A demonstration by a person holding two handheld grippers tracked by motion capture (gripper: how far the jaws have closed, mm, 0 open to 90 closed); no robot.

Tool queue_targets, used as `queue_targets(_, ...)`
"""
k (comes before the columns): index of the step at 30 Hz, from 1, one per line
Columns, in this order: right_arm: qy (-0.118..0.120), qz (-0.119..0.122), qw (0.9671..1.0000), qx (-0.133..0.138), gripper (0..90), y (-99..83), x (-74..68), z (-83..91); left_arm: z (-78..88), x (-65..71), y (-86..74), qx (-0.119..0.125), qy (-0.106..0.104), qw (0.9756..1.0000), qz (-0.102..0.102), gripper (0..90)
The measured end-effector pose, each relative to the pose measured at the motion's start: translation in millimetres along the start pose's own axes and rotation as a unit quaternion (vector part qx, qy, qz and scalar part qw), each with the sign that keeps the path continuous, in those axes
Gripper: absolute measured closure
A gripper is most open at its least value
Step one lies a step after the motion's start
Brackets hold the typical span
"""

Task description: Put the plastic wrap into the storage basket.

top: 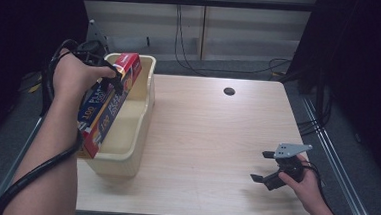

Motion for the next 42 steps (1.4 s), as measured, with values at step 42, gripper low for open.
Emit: queue_targets(42, -0.001, 0.002, 1.0, 0.0, 2.0, 0.7, -0.5, 0.5, -41.8, -22.8, -17.4, -0.026, 0.004, 0.999, 0.036, 40.6)
Point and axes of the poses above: each handheld gripper's, and its own axes: z roughly backward along the jaws, y roughly out of its top, x roughly to its right, the point moved 6 cm from there along -z, roughly forward along the jaws, and after that the axes turned 1 degree about -y, right-handed, at the moved point
